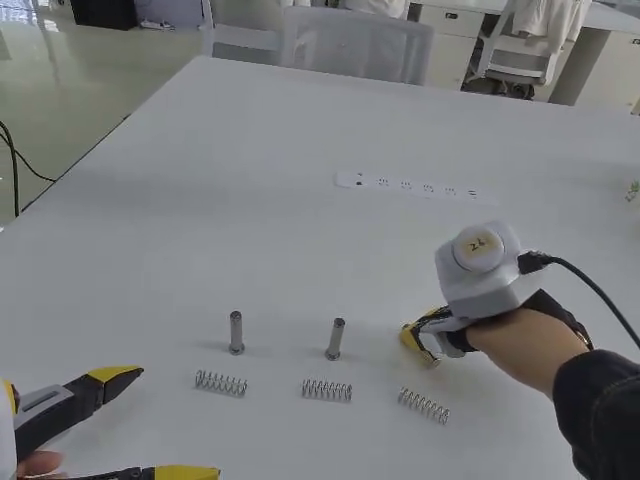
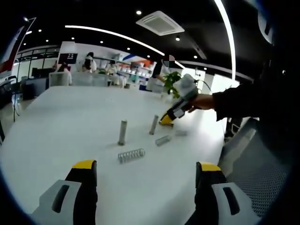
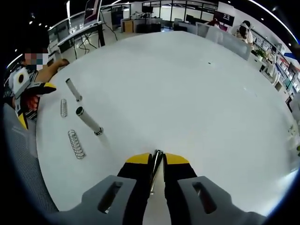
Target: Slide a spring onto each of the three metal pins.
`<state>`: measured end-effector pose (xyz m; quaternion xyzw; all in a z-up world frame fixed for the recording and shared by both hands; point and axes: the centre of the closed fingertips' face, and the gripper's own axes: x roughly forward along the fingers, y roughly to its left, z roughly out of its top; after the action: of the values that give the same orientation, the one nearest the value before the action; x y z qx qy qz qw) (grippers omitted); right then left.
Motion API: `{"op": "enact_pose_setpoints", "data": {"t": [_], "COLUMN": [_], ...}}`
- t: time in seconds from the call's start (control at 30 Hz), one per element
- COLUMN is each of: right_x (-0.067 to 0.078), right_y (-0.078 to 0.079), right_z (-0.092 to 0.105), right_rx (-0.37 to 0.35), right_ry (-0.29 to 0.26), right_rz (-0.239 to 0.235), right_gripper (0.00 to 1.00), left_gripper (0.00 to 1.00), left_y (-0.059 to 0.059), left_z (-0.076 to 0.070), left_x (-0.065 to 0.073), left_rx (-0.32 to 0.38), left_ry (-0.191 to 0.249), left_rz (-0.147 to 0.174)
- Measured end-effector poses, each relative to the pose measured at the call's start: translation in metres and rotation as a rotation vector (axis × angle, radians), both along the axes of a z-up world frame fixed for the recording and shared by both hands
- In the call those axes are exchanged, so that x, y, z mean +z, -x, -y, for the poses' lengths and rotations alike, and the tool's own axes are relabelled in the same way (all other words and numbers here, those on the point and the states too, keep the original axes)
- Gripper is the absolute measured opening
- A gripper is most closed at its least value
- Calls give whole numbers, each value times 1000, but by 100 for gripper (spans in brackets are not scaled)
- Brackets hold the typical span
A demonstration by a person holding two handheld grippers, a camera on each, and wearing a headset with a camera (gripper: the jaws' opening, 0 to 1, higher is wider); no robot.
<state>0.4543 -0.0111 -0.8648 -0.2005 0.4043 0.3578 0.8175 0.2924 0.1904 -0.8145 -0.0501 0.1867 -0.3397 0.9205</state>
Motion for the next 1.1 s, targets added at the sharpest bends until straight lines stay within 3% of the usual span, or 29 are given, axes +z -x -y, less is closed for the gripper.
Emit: {"op": "enact_pose_setpoints", "data": {"t": [0.27, 0.43, 1.1], "right_x": [-1, 0, 35], "right_y": [0, 2, 18], "right_z": [-1, 2, 11], "right_rx": [-25, -49, -76], "right_ry": [31, 3, -87], "right_rz": [-48, -56, 22], "right_gripper": [5, 5, 5], "left_gripper": [83, 83, 82], "left_y": [0, -1, 2], "left_z": [1, 0, 1], "left_x": [1, 4, 13], "left_rx": [-6, -6, -7], "left_ry": [0, -3, -4], "left_rz": [3, 10, 33]}}
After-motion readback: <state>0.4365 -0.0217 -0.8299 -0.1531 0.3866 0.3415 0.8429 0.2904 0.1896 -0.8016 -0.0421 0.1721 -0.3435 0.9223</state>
